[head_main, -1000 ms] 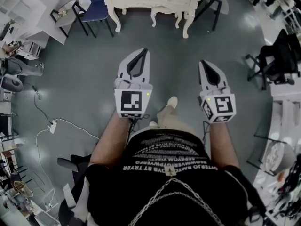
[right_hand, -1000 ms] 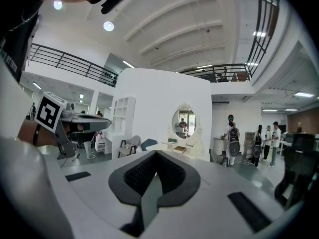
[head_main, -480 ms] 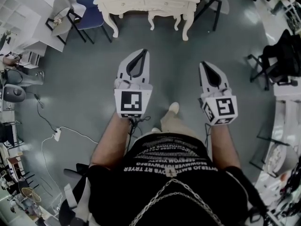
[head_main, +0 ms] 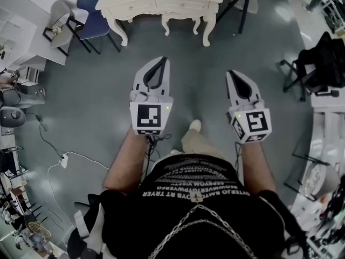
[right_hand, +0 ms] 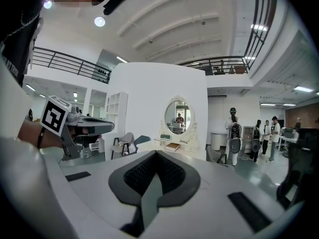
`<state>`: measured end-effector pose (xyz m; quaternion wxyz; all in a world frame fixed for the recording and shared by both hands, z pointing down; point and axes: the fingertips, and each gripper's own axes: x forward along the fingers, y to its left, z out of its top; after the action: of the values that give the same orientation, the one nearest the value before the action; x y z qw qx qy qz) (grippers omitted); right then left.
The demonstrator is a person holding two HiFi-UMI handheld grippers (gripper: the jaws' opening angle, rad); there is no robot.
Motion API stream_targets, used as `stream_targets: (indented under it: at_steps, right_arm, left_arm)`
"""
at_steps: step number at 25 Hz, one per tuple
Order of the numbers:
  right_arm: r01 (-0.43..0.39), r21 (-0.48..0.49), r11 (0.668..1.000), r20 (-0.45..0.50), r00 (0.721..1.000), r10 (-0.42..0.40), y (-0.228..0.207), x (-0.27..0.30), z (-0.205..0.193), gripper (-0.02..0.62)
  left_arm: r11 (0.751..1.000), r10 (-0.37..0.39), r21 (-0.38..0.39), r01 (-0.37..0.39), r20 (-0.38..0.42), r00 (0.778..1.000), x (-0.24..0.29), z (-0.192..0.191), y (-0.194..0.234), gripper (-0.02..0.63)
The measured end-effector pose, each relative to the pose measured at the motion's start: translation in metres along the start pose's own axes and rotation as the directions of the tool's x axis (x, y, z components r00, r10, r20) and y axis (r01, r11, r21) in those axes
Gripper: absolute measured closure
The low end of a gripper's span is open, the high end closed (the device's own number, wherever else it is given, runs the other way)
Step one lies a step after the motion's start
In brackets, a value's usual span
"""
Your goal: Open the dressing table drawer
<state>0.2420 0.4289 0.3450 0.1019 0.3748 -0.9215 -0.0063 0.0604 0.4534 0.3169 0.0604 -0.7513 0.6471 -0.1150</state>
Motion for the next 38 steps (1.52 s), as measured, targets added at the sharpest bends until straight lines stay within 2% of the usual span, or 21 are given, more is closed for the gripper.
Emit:
stream_targets:
  at_steps: [10,19,24,34,38]
  right_arm:
    - [-0.005,-0.029,1.000,0.012,1.000,0.005,-0.044,0.027,0.011,0.594]
    - [-0.027,-0.041,0.999,0.044,0.999,0.029,-0.086,0.054,0.031,0.594]
    - [-0.046,-0.082,0.996,0.054,0.997,0.051,-0.100,0.064,0.034,0.594]
    - [-0.068,0.016,0.998,0.053,0.996,0.067,-0.117,0.056,0.026,0.594]
    - [-0.060,0.014,0.998,0.061,0.996,0.059,-0.119,0.049,0.027,0.594]
  left_arm:
    - [1.000,0.004,0.010,-0.005,0.007,1.000,0.049,0.016,0.003,0.601]
    - [0.999,0.052,0.003,-0.052,0.000,0.999,0.087,0.030,0.014,0.601]
    - [0.998,0.063,0.003,-0.063,0.002,0.998,0.105,0.039,0.009,0.603]
    - [1.000,0.024,0.006,-0.024,-0.031,0.999,0.112,0.038,-0.019,0.603]
    - [1.000,0.020,-0.021,-0.021,-0.022,1.000,0.108,0.041,-0.023,0.602]
